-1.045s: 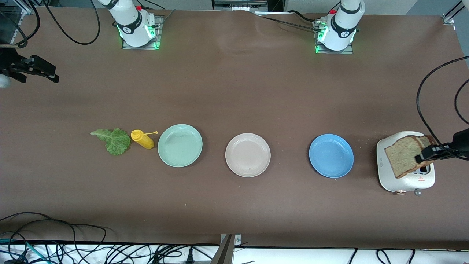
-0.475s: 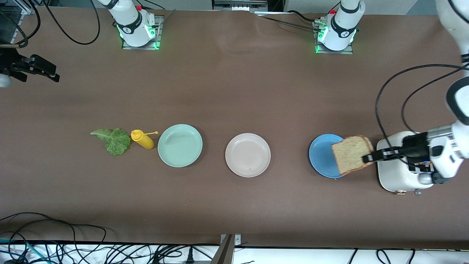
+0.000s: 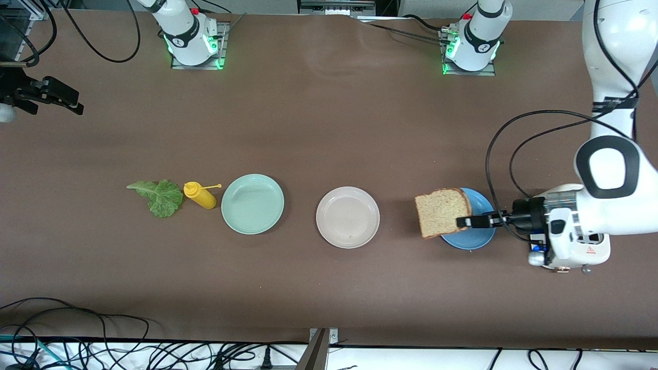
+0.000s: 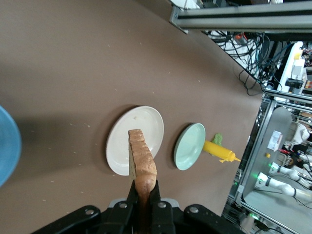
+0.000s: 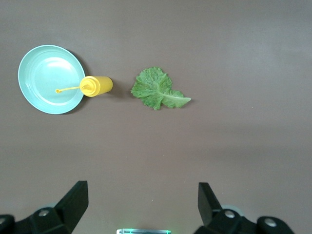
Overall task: Make sandwich on beige plate with both arms
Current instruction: 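Carry the bread slice over the blue plate to the beige plate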
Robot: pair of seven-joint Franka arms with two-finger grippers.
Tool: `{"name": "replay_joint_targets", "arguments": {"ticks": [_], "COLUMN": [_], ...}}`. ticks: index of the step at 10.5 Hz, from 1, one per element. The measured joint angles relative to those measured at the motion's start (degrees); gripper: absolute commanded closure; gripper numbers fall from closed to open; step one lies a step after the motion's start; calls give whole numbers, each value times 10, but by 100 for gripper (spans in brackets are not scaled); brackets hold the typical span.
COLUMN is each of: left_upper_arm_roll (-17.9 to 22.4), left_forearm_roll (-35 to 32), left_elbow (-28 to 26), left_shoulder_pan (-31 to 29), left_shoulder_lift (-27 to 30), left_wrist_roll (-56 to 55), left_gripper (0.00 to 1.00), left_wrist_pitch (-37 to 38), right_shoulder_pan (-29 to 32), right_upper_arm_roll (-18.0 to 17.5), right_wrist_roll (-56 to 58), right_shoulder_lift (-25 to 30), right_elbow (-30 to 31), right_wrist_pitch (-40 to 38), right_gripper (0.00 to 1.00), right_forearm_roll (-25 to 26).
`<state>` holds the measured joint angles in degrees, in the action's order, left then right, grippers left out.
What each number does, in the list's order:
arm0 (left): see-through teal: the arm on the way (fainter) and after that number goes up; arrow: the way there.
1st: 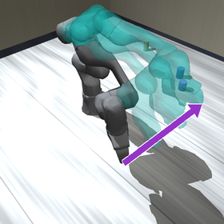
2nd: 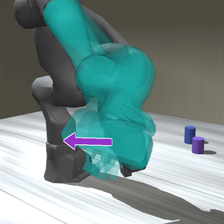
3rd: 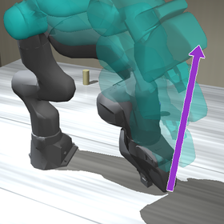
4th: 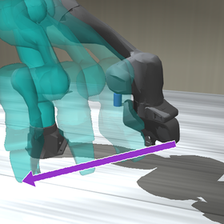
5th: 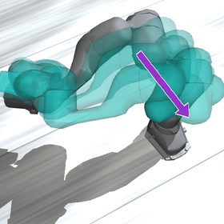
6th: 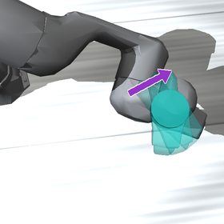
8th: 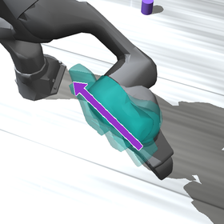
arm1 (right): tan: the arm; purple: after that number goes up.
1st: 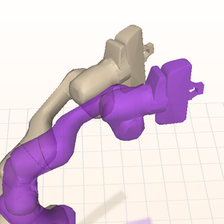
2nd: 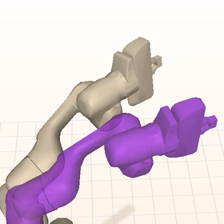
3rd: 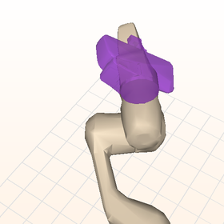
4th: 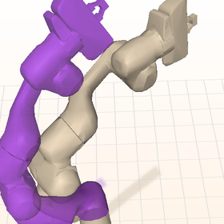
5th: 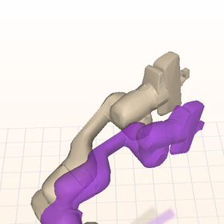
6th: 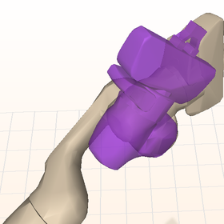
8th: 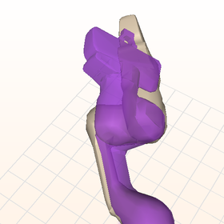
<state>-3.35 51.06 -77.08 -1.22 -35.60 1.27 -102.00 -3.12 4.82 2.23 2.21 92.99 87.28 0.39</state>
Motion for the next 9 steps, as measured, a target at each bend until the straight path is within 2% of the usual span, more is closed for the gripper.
{"name": "replay_joint_targets", "arguments": {"ticks": [4, 6, 9], "left_upper_arm_roll": [-44, -53, -56], "left_forearm_roll": [57, 73, 118], "left_elbow": [-8, -8, -8], "left_shoulder_pan": [9, 27, 82], "left_shoulder_lift": [-43, -68, -99], "left_wrist_roll": [0, 9, 40], "left_gripper": [100, 100, 100], "left_wrist_pitch": [0, -3, -88], "right_shoulder_pan": [0, 0, 0], "right_upper_arm_roll": [0, 0, 1], "right_wrist_roll": [0, 0, 0], "right_shoulder_lift": [0, 0, 0], "right_elbow": [0, 0, 0], "right_wrist_pitch": [0, 0, 0], "right_gripper": [0, 0, 0], "right_forearm_roll": [0, 0, 0]}}
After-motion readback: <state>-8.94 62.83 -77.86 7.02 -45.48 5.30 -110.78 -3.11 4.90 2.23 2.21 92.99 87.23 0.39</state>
